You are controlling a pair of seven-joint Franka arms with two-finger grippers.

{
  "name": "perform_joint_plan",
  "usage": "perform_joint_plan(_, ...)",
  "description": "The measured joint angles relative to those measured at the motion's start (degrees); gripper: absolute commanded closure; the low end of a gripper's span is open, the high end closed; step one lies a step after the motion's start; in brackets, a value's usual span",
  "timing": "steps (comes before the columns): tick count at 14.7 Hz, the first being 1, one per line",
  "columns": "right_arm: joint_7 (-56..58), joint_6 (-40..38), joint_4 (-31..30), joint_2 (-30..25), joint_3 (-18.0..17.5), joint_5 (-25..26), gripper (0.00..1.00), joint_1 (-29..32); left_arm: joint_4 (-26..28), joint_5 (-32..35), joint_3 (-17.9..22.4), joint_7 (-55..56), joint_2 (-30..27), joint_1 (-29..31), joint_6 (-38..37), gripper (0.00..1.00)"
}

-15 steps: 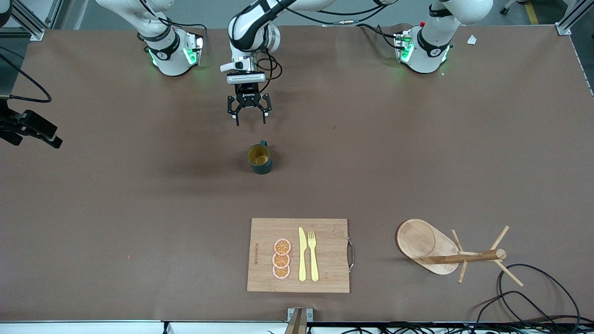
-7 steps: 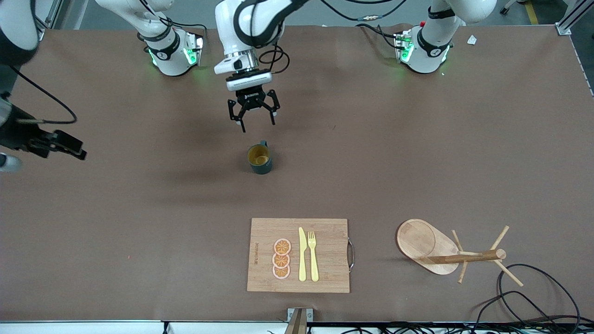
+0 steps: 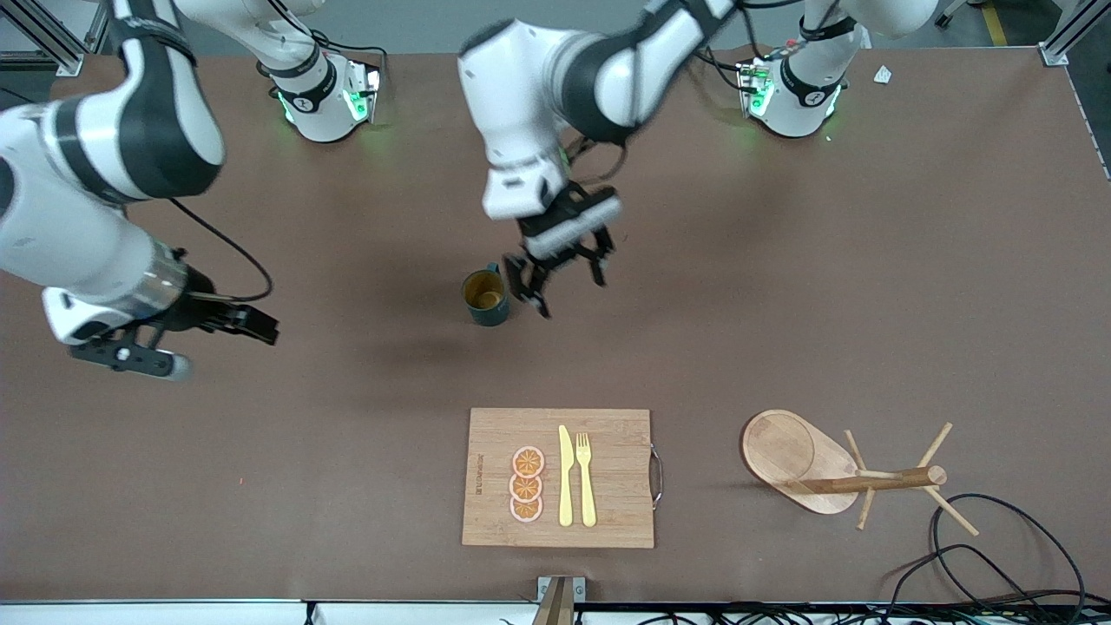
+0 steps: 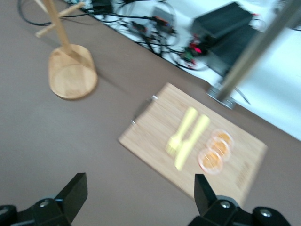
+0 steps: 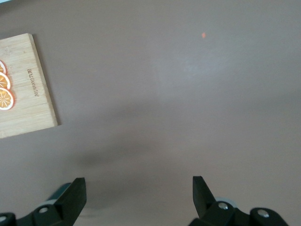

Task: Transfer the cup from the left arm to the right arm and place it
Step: 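Raise the left gripper while the right gripper reaches the teal mug, then grasp the teal mug with the right gripper while the left gripper withdraws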

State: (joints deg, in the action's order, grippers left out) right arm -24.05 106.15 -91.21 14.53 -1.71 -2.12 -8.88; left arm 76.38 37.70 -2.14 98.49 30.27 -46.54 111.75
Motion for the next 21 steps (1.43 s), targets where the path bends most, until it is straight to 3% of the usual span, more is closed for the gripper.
perform_joint_plan(4,-10.09,2.29,-0.02,3.32,-0.06,-0.02,0.0,-5.93,0.03,-6.96,-0.2,-13.51,-0.19,11.89,1.85,0.0)
perform_joint_plan(10,-29.04,8.34,-0.06,10.02,-0.14,0.0,0.0,-18.66,-1.93,-16.9,-0.55,-33.13,-0.74,24.91,3.68,0.0)
perform_joint_plan(16,-39.73,10.18,-0.01,16.22,-0.1,-0.04,0.0,-26.32,-2.35,-25.48,-0.55,-50.93,-4.49,34.22,2.92,0.0)
perform_joint_plan(21,-42.84,11.34,-0.03,18.73,-0.09,-0.6,0.0,-28.99,-2.37,-27.71,-0.58,-66.68,-8.03,39.06,-4.65,0.0)
